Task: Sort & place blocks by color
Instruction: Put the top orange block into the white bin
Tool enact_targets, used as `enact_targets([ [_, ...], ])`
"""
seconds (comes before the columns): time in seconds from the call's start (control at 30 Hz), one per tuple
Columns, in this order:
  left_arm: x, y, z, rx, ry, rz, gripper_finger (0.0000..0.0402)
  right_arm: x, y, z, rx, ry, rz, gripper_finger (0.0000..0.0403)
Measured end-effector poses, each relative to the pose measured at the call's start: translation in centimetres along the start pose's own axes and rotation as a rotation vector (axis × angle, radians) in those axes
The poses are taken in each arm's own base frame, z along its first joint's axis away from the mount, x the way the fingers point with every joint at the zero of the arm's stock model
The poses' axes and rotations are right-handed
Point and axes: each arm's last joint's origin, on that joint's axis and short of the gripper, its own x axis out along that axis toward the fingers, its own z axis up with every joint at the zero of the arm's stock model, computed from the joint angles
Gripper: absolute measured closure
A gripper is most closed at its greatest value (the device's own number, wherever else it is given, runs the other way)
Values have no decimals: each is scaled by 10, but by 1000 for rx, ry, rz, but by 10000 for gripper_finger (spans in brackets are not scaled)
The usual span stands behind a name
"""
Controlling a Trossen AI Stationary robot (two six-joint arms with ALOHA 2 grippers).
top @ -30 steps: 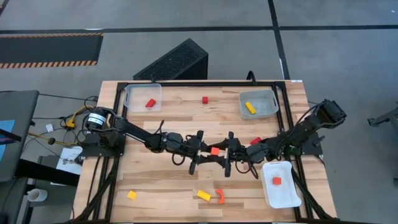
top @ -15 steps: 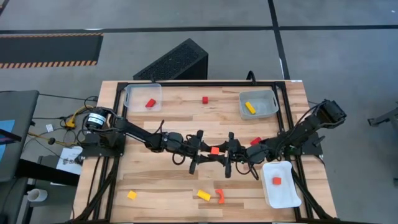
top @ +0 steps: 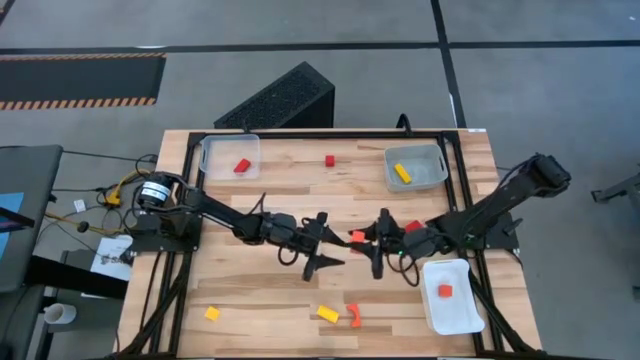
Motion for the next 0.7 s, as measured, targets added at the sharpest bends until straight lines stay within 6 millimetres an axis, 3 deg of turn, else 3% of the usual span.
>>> enact_targets([
  [0.27, -1, 9, -9, -15, 105, 13, 149, -47, -12, 6, 201, 196, -38, 269],
  [0.43, -3, 19, -10, -52, 137, 52, 147, -76, -18, -2, 409, 446, -19, 266],
  [0.7, -4, 24, -10, -62, 141, 67, 147, -102, -4, -13, 694, 831, 76, 267],
])
